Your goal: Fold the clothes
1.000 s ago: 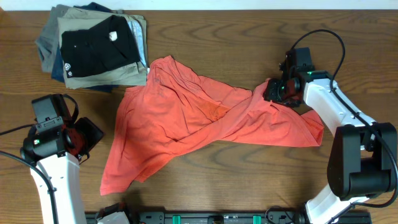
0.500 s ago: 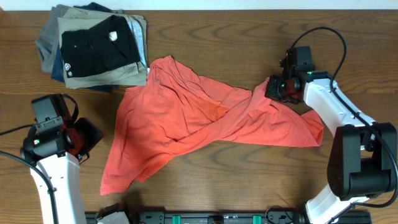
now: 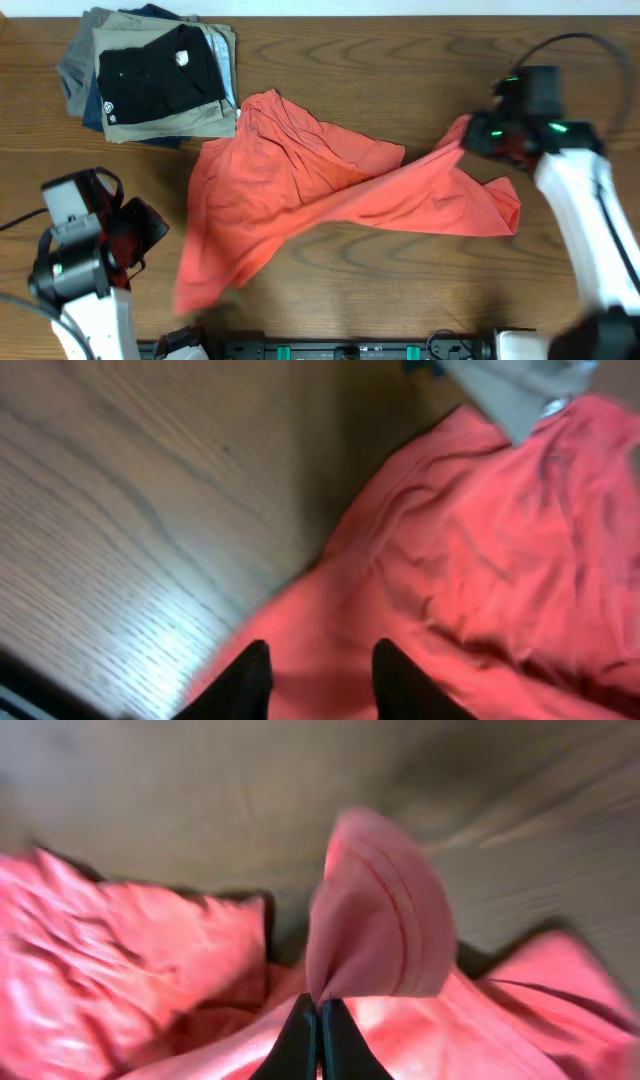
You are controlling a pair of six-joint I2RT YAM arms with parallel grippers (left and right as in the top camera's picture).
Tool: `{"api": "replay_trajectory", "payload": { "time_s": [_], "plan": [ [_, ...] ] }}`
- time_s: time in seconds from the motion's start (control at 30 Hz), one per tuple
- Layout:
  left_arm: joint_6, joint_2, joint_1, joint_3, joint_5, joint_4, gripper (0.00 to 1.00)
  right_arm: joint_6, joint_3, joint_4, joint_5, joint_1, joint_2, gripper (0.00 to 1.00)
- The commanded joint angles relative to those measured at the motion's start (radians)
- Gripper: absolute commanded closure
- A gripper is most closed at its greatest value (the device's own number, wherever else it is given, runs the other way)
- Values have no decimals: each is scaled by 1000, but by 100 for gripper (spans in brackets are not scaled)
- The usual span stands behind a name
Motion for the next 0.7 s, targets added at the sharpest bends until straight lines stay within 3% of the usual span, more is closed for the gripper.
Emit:
{"api": "replay_trajectory", "payload": {
  "time_s": [0.0,0.2,0.37,0.67],
  "plan": [
    [67,-37,2,26,87,-17,60,-1,40,-57,6,-93,-113,99],
    [134,-7,2,26,240,-73,58,-96,138,-225,3,-296,-184,99],
    [194,71,-43,26,383,-125,58,-156,184,-288,-48,-372,-184,99],
    [140,243,-412,24,357,-151,58,-156,181,-306,-51,-370,-169,99]
  ]
}}
